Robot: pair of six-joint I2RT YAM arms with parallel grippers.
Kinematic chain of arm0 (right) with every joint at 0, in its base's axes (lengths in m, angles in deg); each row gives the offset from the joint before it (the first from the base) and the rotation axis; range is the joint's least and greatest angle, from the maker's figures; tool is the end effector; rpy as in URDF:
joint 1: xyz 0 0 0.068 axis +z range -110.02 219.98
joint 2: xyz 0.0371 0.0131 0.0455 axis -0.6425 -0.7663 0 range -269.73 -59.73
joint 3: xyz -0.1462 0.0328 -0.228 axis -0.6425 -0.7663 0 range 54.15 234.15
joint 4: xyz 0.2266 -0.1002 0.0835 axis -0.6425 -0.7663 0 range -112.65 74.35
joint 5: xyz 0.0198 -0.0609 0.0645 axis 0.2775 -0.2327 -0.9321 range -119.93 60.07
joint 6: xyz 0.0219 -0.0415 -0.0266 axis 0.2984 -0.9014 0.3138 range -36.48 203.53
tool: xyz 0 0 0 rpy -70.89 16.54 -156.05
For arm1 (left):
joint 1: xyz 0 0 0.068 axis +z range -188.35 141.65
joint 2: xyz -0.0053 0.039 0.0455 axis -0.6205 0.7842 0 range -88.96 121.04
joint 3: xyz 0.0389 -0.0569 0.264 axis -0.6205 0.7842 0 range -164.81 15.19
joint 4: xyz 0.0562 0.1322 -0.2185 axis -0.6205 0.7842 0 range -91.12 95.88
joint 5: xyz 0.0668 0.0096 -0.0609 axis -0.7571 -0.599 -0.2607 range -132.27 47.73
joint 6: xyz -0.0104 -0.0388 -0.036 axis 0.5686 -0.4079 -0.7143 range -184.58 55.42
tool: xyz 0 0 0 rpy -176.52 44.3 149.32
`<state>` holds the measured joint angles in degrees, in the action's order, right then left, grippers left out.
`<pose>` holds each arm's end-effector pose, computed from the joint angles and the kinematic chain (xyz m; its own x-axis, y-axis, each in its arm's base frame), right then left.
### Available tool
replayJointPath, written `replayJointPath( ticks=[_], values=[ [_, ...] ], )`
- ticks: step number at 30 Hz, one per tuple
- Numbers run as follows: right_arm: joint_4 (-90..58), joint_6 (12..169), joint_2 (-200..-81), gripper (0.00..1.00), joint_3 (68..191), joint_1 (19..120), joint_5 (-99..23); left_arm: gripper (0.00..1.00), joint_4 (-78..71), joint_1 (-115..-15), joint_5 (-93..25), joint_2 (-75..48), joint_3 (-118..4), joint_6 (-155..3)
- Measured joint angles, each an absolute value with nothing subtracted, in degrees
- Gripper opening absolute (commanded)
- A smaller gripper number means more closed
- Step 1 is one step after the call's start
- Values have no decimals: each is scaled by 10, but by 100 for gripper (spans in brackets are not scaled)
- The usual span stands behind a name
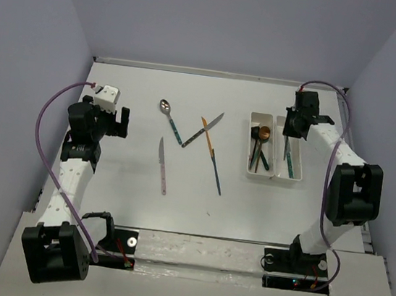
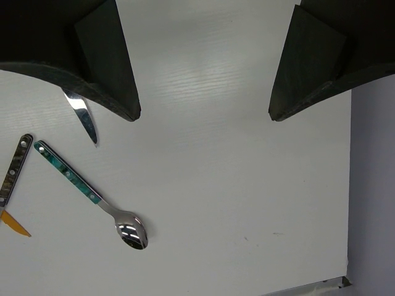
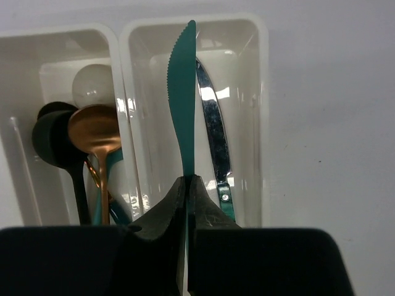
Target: Sort the eating utensils into containers
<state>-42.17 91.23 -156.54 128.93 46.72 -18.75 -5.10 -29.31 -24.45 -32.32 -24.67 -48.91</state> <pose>0.3712 0.0369 0.2577 -0.7360 0.0455 -0.6755 0.1121 0.9922 -0.0553 0.2308 0.0257 0.2968 -0.1716 0.2330 -0.9572 0.1989 0.9598 0.1980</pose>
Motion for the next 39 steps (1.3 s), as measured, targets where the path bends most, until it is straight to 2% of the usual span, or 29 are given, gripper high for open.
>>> replayJointPath(
  ticks=[1,2,3,4,5,7,12,15,20,26,30,31,35,37,38,39],
  values=[
    [-422,911,-1574,4,1286,468,-188,94,-49,-293,-238,-323,-247,-487],
    [-422,909,-1582,15,1283,468,-190,93,-43,-296,-231,-323,-247,-483],
    [-424,907,-1593,36,1281,468,-191,93,-36,-304,-230,-321,-249,-479],
    [-424,908,-1601,37,1281,468,-191,93,-30,-311,-231,-318,-252,-477],
    [-424,906,-1615,46,1281,468,-190,93,-13,-343,-247,-307,-264,-473],
    [-429,904,-1631,51,1281,468,-189,95,2,-416,-268,-278,-292,-462],
    [-440,904,-1627,55,1279,468,-188,95,30,-609,-321,-157,-377,-440],
    [-444,904,-1601,56,1277,468,-192,96,44,-668,-340,-71,-421,-434],
    [-444,909,-1559,59,1275,468,-219,99,88,-687,-356,96,-522,-430],
    [-445,911,-1523,60,1261,468,-243,98,114,-685,-350,201,-590,-441],
    [-448,913,-1514,60,1254,471,-250,88,128,-685,-347,221,-615,-447],
    [-448,913,-1513,60,1253,472,-250,81,129,-685,-346,229,-625,-448],
    [-448,913,-1511,59,1253,476,-253,69,133,-685,-336,253,-645,-451],
    [-448,913,-1509,59,1251,479,-255,57,143,-685,-328,266,-649,-451],
    [-447,913,-1508,59,1249,479,-258,47,147,-685,-320,272,-653,-451],
    [-448,913,-1507,59,1248,479,-259,42,150,-685,-320,276,-661,-452]
  ],
)
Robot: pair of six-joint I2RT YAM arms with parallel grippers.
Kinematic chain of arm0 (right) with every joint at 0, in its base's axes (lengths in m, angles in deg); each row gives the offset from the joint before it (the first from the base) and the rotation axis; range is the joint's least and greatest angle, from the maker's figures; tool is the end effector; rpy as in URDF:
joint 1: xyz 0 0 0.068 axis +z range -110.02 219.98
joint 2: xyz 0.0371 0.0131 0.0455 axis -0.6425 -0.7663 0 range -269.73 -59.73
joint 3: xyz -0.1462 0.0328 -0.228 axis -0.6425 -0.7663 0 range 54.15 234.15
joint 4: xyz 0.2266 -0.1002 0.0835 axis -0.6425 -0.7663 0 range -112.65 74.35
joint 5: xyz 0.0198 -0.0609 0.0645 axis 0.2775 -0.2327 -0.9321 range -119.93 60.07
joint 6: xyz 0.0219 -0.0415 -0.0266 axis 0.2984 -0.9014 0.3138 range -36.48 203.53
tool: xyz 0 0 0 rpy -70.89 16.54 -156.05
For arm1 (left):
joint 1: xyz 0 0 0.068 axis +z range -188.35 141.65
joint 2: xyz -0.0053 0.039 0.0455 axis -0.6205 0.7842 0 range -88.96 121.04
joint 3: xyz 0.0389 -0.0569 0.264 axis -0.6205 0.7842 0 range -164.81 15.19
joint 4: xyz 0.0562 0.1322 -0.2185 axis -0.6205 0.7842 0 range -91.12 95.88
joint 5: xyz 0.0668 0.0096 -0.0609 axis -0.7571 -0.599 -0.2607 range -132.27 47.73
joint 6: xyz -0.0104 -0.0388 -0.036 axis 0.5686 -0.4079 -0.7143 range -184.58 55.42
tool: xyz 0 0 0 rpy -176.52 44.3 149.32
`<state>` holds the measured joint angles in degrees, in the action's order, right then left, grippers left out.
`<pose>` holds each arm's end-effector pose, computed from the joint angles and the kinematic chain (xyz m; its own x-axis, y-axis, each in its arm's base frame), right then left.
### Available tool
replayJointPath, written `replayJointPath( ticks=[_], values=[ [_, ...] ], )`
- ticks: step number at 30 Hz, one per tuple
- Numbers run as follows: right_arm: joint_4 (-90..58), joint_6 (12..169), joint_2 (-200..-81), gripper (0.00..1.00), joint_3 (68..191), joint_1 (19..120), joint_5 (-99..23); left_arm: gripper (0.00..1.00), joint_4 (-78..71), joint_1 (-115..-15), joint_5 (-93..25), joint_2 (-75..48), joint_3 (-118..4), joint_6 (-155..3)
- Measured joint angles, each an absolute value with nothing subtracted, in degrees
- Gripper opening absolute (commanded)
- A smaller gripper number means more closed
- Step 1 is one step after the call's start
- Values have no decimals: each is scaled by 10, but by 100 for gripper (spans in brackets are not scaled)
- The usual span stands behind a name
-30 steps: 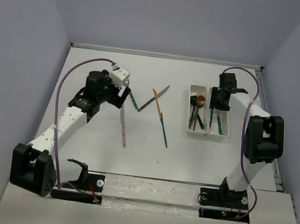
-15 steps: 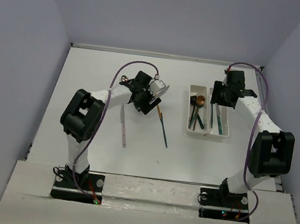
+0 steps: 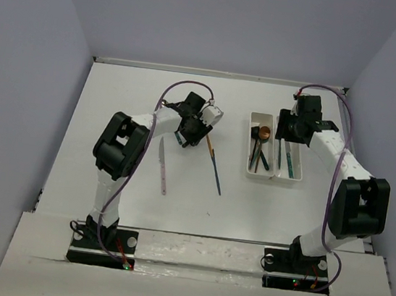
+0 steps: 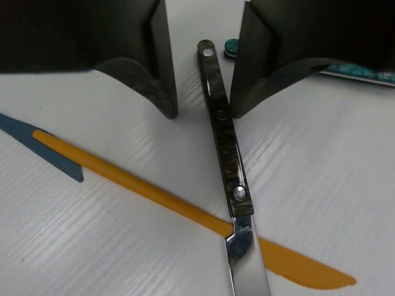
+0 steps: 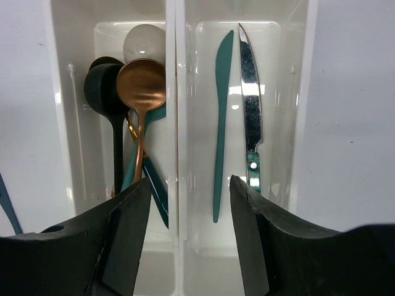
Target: Sort the eating utensils into containers
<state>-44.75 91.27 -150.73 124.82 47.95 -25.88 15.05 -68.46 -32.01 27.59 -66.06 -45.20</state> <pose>0.3434 0.0455 0.2654 -0.7579 0.0296 -0.6517 0.0095 0.9994 0.0344 0.3780 -0.2265 0.1717 -0.4428 0.6342 -0.6338 0.7808 0.6203 0.0751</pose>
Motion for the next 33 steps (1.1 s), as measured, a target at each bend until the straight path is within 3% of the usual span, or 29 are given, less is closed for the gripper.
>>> replayJointPath(
  ticks=[1,2,5,7,19,24,28,33],
  values=[
    [-448,913,-1507,59,1247,479,-260,36,154,-684,-316,280,-666,-451],
    [-448,913,-1506,59,1245,480,-261,24,157,-683,-314,284,-673,-451],
    [-448,913,-1504,59,1245,479,-263,5,161,-681,-309,291,-684,-452],
    [-448,913,-1502,59,1245,480,-264,0,163,-679,-302,293,-687,-455],
    [-448,913,-1478,58,1244,490,-288,0,168,-671,-265,284,-684,-488],
    [-423,933,-1414,68,1224,522,-337,0,156,-670,-255,182,-641,-513],
    [-314,993,-1332,70,1179,596,-394,0,120,-668,-250,72,-635,-532],
    [-130,1095,-1341,79,1149,653,-450,0,69,-668,-253,-1,-615,-545]
  ],
)
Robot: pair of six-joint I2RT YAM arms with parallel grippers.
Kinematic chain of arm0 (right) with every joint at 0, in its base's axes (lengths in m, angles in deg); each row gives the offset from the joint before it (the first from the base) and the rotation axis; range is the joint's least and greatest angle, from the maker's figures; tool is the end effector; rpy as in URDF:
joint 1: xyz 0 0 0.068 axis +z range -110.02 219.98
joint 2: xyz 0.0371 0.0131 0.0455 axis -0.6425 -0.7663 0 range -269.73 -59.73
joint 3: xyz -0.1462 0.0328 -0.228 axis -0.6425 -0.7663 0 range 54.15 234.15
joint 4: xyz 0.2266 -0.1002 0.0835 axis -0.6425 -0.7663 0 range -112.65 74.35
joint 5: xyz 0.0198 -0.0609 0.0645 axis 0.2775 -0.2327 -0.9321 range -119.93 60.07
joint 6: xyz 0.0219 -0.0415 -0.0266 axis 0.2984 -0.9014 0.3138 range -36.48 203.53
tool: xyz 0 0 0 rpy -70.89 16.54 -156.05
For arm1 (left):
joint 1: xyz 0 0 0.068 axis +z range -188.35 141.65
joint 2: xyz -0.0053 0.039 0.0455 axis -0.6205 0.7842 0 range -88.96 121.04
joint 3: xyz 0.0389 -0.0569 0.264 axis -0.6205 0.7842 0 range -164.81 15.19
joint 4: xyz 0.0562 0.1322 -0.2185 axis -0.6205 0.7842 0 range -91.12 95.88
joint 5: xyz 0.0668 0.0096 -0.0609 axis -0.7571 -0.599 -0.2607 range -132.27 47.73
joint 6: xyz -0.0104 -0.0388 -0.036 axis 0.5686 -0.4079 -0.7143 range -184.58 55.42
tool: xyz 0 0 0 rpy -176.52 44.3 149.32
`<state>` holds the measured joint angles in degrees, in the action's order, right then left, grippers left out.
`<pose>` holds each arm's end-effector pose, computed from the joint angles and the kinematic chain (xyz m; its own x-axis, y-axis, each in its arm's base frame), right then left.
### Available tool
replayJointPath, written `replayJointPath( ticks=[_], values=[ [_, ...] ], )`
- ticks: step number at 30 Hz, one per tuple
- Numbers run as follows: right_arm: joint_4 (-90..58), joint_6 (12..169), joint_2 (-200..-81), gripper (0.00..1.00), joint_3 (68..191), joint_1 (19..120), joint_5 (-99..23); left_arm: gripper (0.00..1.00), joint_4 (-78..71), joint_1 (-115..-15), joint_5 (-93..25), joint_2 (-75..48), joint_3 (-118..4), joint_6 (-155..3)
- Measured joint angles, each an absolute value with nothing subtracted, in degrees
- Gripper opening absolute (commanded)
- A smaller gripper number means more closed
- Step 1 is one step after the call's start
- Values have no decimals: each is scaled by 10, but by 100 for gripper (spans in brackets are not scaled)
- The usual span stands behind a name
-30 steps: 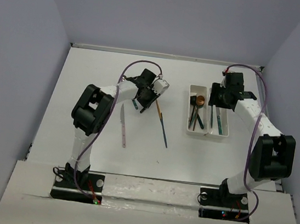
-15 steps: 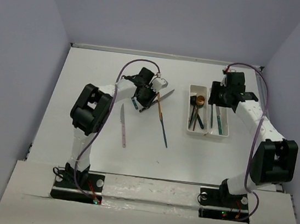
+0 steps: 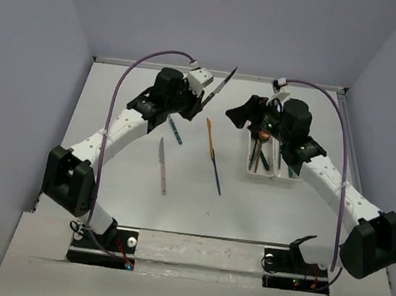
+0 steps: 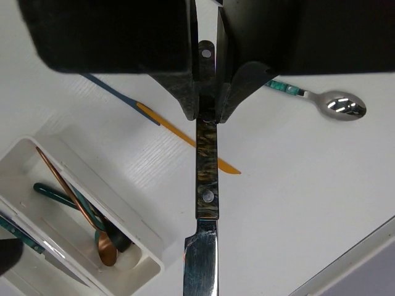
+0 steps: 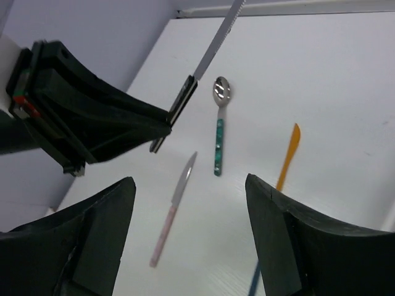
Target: Sort the eating utensils into containers
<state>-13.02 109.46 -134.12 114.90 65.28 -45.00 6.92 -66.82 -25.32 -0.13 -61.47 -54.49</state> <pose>0.2741 0.1398 0.3475 -0.4366 0.2607 -0.8610 -0.5030 0.7227 0.4739 0.3187 -0.1847 0.3471 -0.1771 0.2866 -0.9415 0.7390 0.6706 0.0651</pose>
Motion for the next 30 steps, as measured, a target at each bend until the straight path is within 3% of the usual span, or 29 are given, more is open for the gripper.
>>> replayJointPath(
  ticks=[10,19,25,27,28,30],
  values=[
    [105,1239,-1461,69,1137,691,-453,0,60,-668,-278,-32,-556,-553],
    [125,1291,-1528,70,1160,724,-405,0,42,-668,-284,-66,-556,-555],
    [136,1300,-1578,61,1206,735,-411,0,43,-668,-283,-66,-548,-555],
    [137,1304,-1592,50,1215,735,-414,0,43,-668,-283,-66,-545,-555],
    [139,1308,-1598,33,1219,735,-414,0,42,-668,-283,-66,-543,-555],
    [145,1312,-1615,15,1229,735,-419,0,42,-668,-283,-66,-542,-555]
  ],
)
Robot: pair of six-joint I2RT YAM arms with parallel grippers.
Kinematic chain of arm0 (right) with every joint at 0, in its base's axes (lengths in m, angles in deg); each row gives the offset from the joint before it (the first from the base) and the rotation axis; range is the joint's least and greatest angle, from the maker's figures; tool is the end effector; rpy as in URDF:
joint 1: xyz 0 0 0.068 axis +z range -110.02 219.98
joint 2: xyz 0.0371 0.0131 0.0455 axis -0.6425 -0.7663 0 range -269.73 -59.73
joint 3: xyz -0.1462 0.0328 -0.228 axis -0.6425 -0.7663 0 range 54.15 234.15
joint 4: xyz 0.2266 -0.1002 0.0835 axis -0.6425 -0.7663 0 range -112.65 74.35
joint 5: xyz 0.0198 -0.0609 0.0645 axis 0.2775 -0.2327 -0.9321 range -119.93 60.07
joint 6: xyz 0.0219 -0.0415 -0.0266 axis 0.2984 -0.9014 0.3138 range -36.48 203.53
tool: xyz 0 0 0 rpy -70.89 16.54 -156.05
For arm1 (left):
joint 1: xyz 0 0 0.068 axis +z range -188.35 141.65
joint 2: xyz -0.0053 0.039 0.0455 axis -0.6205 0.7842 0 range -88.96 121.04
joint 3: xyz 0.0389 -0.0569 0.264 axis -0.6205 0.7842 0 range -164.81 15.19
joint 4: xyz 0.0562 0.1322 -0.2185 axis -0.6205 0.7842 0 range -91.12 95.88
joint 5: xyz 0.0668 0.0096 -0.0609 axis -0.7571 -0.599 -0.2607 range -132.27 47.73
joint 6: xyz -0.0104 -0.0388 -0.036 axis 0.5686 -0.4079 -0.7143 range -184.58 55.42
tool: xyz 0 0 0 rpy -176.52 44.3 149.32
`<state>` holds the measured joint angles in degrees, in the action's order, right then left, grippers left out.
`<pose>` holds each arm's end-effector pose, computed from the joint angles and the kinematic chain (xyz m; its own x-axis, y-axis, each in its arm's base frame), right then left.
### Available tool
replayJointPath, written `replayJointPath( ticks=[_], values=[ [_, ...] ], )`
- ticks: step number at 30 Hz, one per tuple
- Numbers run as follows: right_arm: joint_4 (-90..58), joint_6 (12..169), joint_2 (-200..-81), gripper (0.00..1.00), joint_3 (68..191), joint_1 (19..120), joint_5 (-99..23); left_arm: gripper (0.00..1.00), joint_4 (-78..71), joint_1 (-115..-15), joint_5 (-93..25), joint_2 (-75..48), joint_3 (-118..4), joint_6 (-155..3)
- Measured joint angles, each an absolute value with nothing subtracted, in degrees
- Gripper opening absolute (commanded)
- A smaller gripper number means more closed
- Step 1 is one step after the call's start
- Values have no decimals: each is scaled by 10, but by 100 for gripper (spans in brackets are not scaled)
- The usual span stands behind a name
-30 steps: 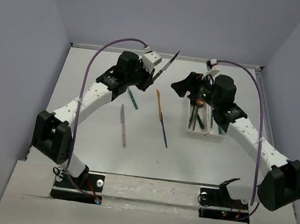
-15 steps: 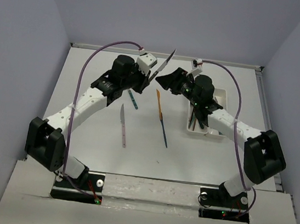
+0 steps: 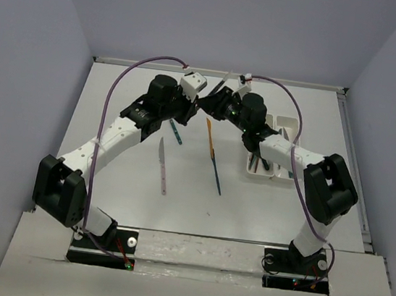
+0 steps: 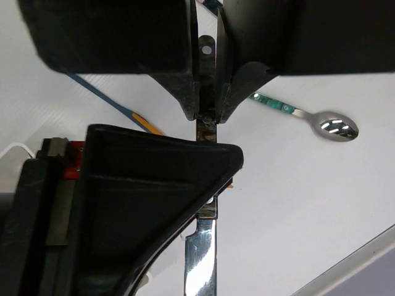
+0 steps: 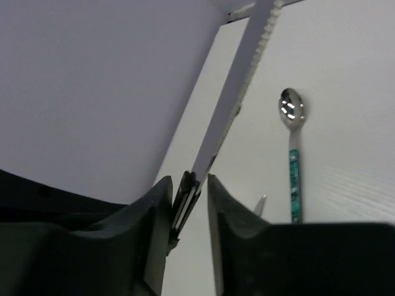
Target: Sort the eating utensils into containers
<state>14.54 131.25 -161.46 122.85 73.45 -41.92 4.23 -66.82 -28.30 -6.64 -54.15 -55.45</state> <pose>0.3467 0.2380 0.2833 -0.5550 0.5007 -0.6643 -0.4487 0.4922 0.7459 0.2948 -0.1697 0.3444 -0.1677 0.2660 -0.9493 0.6996 0.7106 0.0756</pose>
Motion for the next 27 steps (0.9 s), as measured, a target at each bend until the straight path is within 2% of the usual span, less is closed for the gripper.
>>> replayJointPath(
  ticks=[1,2,4,5,6,7,11,14,21,23,27],
  values=[
    [148,1321,-1619,5,1231,735,-423,0,43,-668,-284,-66,-541,-555],
    [152,1329,-1630,0,1238,735,-427,0,43,-668,-286,-66,-538,-555],
    [162,1337,-1635,0,1242,738,-438,0,47,-667,-290,-66,-536,-555],
    [163,1340,-1635,0,1242,739,-439,46,48,-666,-291,-66,-536,-554],
    [165,1339,-1634,0,1242,739,-439,84,48,-666,-290,-67,-536,-553],
    [164,1334,-1633,0,1242,739,-439,99,47,-666,-289,-67,-536,-546],
    [49,1233,-1593,0,1251,734,-444,99,63,-666,-290,-76,-536,-532],
    [-155,1102,-1559,0,1330,709,-431,99,70,-666,-313,-107,-521,-515],
    [-443,949,-1517,0,1424,560,-246,99,75,-610,-347,-183,-455,-479],
    [-506,932,-1534,0,1424,511,-182,99,75,-577,-347,-186,-435,-474],
    [-584,915,-1594,0,1406,487,-112,99,78,-522,-340,-186,-397,-466]
  ],
)
